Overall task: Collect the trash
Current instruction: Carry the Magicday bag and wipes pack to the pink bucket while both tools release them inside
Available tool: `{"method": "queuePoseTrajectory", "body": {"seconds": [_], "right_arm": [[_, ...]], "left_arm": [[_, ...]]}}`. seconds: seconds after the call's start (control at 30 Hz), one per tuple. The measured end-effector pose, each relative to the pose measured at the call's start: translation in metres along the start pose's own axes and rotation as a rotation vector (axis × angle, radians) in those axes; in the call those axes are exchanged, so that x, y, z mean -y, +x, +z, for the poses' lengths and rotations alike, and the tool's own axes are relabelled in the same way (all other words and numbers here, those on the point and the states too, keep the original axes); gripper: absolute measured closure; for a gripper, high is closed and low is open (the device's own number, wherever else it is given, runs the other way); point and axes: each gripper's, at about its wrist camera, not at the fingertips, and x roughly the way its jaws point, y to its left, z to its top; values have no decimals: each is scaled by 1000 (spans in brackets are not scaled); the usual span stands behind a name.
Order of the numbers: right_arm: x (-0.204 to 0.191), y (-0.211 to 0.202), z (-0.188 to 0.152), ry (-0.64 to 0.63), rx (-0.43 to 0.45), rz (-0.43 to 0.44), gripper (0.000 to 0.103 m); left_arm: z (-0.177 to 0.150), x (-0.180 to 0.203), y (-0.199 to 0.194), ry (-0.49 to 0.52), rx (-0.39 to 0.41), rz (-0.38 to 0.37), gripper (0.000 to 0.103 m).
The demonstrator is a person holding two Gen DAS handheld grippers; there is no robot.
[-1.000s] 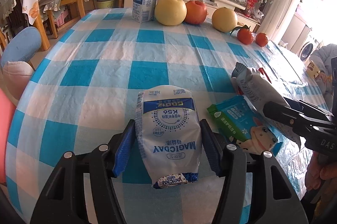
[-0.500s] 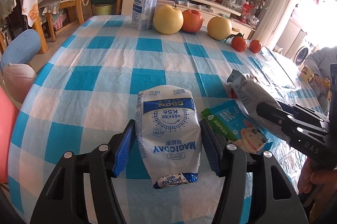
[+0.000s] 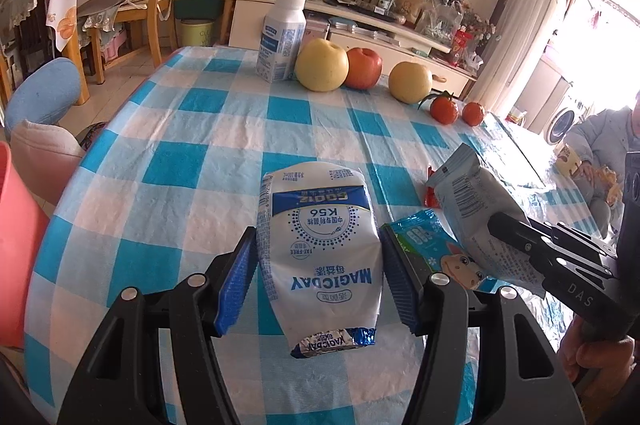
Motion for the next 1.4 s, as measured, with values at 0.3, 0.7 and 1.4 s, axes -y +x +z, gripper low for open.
{"method": "queuePoseTrajectory", "body": {"seconds": [0.3,0.7,1.4], "right_arm": [[-25,-16,10,-7,48,-7,85],[-64,-25,21,-32,70,20,85],[-151,-14,43,-79,70,152,85]], "left_arm": [[4,-13,-25,-15,60,-5,42],[10,-44,-56,-62,138,-17,42],[8,-120,-112,-212,283,41,42]]}}
